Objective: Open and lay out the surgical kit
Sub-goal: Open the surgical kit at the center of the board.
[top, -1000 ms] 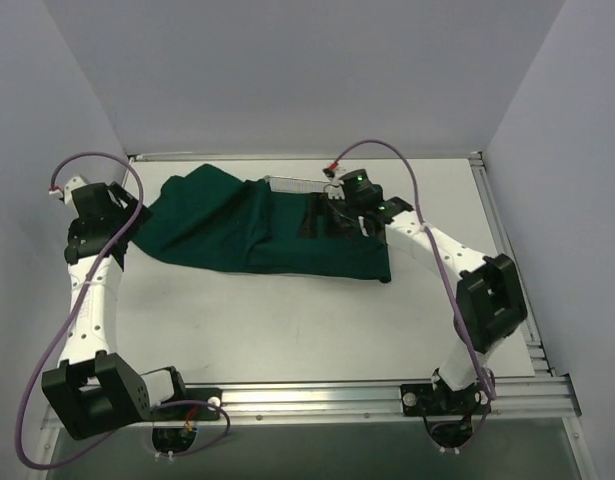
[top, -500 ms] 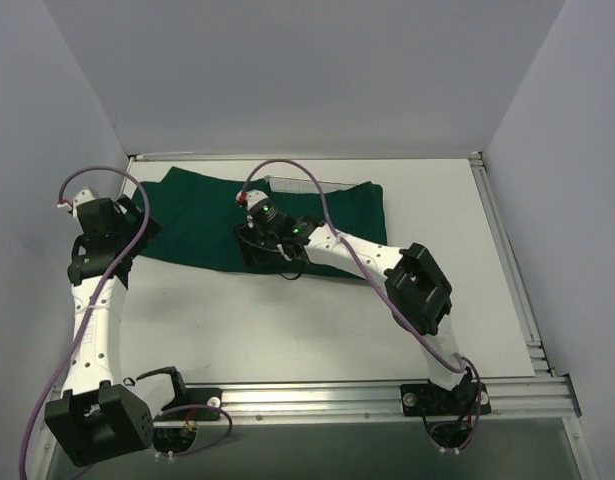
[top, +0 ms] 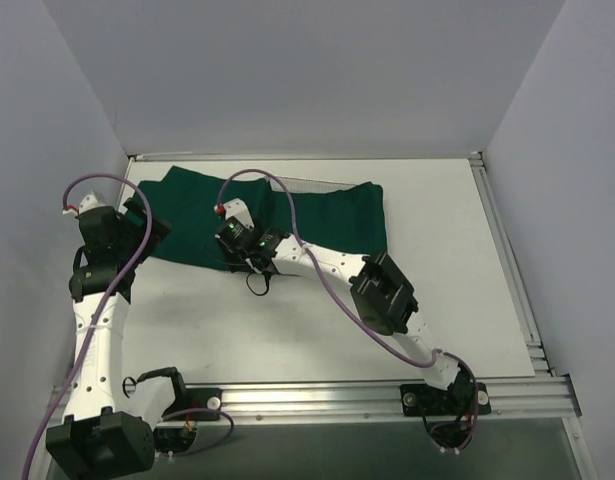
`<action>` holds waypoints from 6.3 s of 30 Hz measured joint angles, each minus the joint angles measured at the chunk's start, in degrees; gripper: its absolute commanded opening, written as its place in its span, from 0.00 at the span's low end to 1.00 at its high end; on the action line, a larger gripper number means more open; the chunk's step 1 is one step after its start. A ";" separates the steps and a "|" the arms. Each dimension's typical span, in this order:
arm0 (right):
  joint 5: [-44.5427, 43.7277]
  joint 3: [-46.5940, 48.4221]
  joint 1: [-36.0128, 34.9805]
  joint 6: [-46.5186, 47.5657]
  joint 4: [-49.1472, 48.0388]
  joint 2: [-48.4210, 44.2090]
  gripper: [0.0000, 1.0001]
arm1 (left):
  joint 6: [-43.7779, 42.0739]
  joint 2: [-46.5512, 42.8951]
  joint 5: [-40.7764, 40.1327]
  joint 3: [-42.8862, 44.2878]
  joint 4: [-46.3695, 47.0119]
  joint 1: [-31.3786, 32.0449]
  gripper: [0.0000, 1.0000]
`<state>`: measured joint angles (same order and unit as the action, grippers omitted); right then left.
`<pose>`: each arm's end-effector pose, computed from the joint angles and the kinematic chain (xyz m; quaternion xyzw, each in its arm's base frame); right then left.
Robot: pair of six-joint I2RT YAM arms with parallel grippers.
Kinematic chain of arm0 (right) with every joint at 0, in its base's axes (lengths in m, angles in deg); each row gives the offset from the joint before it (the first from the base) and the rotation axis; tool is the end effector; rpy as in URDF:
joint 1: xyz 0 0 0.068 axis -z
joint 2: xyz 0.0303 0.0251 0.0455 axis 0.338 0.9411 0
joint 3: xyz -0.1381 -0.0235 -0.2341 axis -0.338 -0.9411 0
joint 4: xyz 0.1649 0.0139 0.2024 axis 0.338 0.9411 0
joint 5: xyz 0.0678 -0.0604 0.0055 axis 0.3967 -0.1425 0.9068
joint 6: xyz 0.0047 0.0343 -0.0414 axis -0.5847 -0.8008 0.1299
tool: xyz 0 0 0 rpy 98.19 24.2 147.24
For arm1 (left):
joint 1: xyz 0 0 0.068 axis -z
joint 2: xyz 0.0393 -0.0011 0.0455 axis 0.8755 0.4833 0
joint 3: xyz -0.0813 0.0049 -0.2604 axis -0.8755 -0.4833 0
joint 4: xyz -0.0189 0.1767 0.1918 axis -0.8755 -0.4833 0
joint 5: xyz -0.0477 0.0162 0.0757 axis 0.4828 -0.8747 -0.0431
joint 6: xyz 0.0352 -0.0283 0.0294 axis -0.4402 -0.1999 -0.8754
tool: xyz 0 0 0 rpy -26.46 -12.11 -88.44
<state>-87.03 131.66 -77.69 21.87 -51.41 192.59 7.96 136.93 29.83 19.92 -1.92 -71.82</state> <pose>0.2890 0.4439 0.2208 -0.2287 0.8491 0.2003 0.4321 0.2092 0.0389 0.3352 -0.3612 0.7937 -0.1261 0.4729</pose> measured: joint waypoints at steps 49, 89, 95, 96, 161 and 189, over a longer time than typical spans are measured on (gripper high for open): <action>-22.58 -40.04 61.64 2.49 -0.37 -41.53 0.73 | -1.33 6.93 7.39 -0.92 1.81 3.30 0.98; 23.61 -28.15 55.60 -6.58 1.60 -13.33 0.00 | 0.09 66.49 21.22 30.58 -0.57 1.01 0.02; 25.81 -23.19 55.43 -4.50 3.82 -9.75 0.00 | 2.38 65.44 21.84 28.50 -0.83 -1.42 0.02; 26.34 -22.21 55.41 -4.15 4.35 -9.14 0.00 | 2.49 65.02 21.75 27.93 -0.85 -1.77 0.02; 24.57 23.41 54.45 -24.74 18.58 11.98 0.80 | -6.25 46.18 24.87 24.85 -8.11 2.10 0.44; 23.04 27.52 52.26 -28.13 22.12 16.22 0.01 | -6.05 45.46 26.18 24.11 -7.85 2.10 0.46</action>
<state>-63.99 159.18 -25.43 -6.26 -29.30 208.80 1.90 182.39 56.02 44.03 -9.77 -69.72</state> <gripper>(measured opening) 0.068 0.455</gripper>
